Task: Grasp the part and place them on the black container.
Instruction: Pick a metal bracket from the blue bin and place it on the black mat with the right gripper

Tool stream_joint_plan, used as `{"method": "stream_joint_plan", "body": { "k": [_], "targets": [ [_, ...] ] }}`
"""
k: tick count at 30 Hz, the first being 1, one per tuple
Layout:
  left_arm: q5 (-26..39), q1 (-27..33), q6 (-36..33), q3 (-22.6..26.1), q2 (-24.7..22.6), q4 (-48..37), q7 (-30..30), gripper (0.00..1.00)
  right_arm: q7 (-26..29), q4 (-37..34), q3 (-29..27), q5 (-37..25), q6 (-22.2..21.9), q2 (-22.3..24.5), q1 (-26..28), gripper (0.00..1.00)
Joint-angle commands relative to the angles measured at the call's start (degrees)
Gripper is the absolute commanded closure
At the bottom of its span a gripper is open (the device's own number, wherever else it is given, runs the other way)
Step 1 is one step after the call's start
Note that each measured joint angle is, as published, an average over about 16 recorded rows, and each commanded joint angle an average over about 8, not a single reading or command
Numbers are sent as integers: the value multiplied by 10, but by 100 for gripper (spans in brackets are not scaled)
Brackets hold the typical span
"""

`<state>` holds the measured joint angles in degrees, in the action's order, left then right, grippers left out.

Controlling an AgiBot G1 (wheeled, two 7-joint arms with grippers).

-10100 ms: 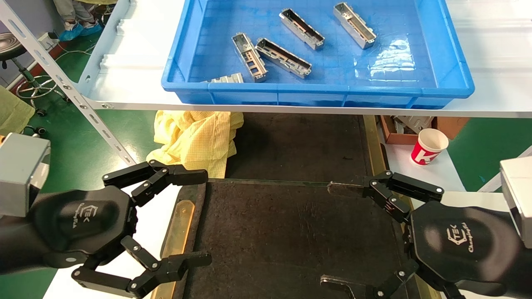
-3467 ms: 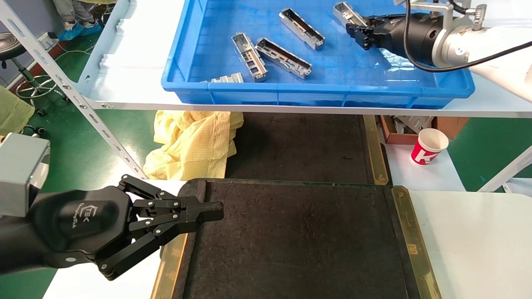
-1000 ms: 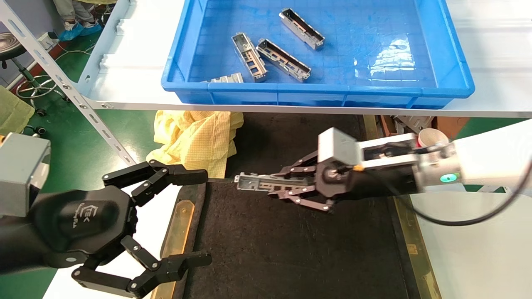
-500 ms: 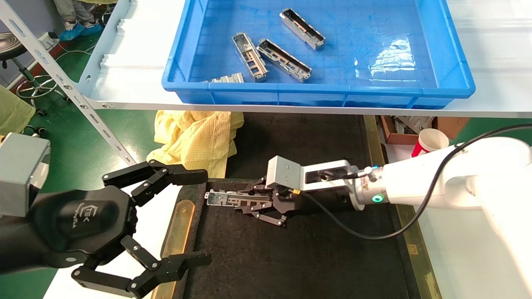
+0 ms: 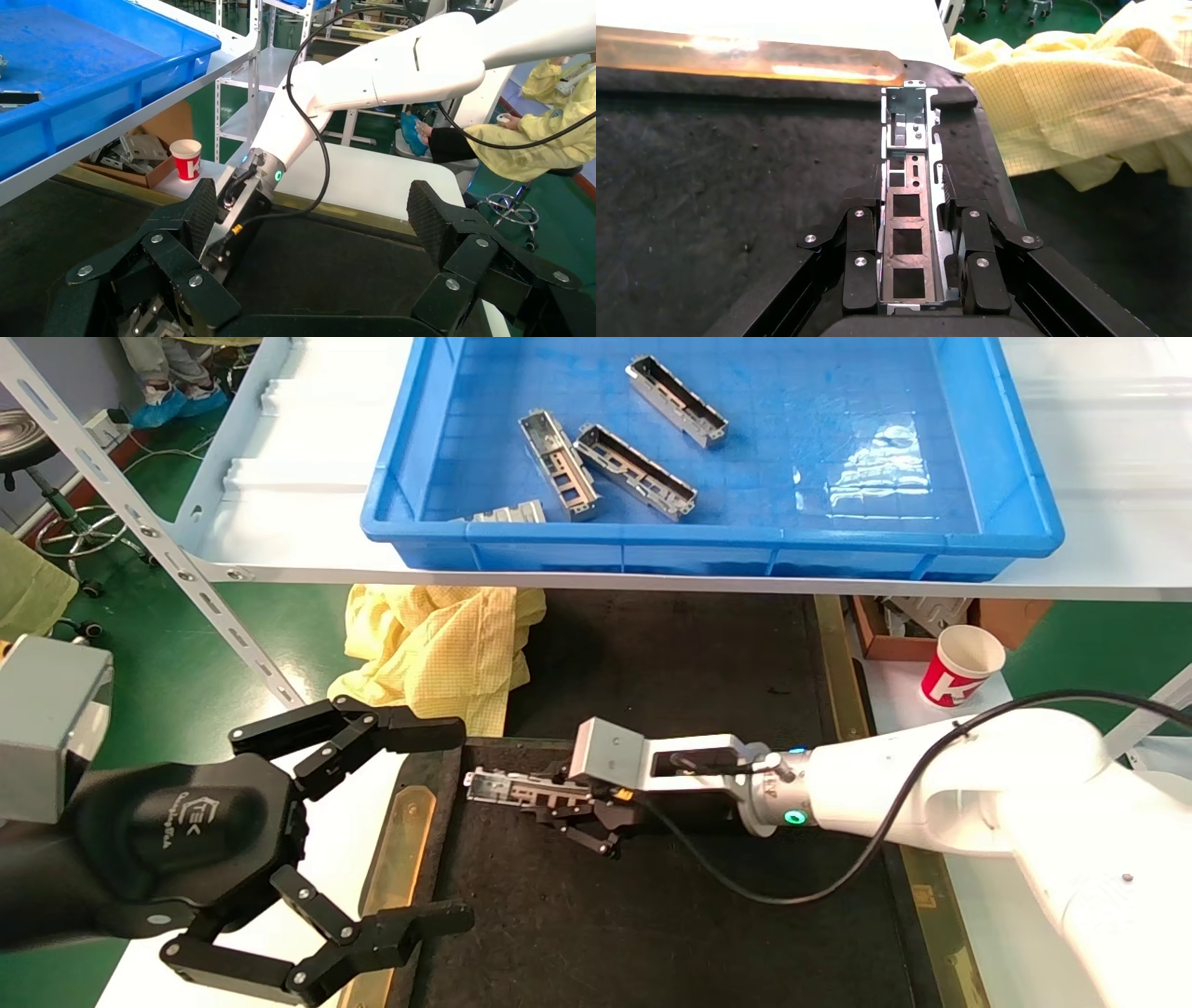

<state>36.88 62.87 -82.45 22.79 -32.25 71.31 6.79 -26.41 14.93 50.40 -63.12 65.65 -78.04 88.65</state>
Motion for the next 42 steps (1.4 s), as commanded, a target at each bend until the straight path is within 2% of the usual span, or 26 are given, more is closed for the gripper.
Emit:
{"method": "stream_joint_plan", "body": {
  "k": [1, 25, 26, 32, 33, 34, 42],
  "targets": [
    [0, 0, 0, 0, 0, 0, 0, 0, 6, 14, 5, 2, -9, 0, -7, 100],
    [0, 0, 0, 0, 0, 0, 0, 0, 43, 85, 95, 48, -75, -1, -36, 99],
    [0, 0, 0, 0, 0, 0, 0, 0, 43, 87, 98, 50, -78, -1, -36, 94],
    [0, 0, 0, 0, 0, 0, 0, 0, 43, 95, 120, 62, -93, -1, -35, 19],
    [0, 0, 0, 0, 0, 0, 0, 0, 43, 96, 124, 64, -95, -1, -34, 7],
    [0, 0, 0, 0, 0, 0, 0, 0, 43, 97, 127, 66, -97, -1, -34, 0],
    [0, 0, 0, 0, 0, 0, 0, 0, 34, 97, 148, 83, -106, 0, -28, 0]
  ]
}}
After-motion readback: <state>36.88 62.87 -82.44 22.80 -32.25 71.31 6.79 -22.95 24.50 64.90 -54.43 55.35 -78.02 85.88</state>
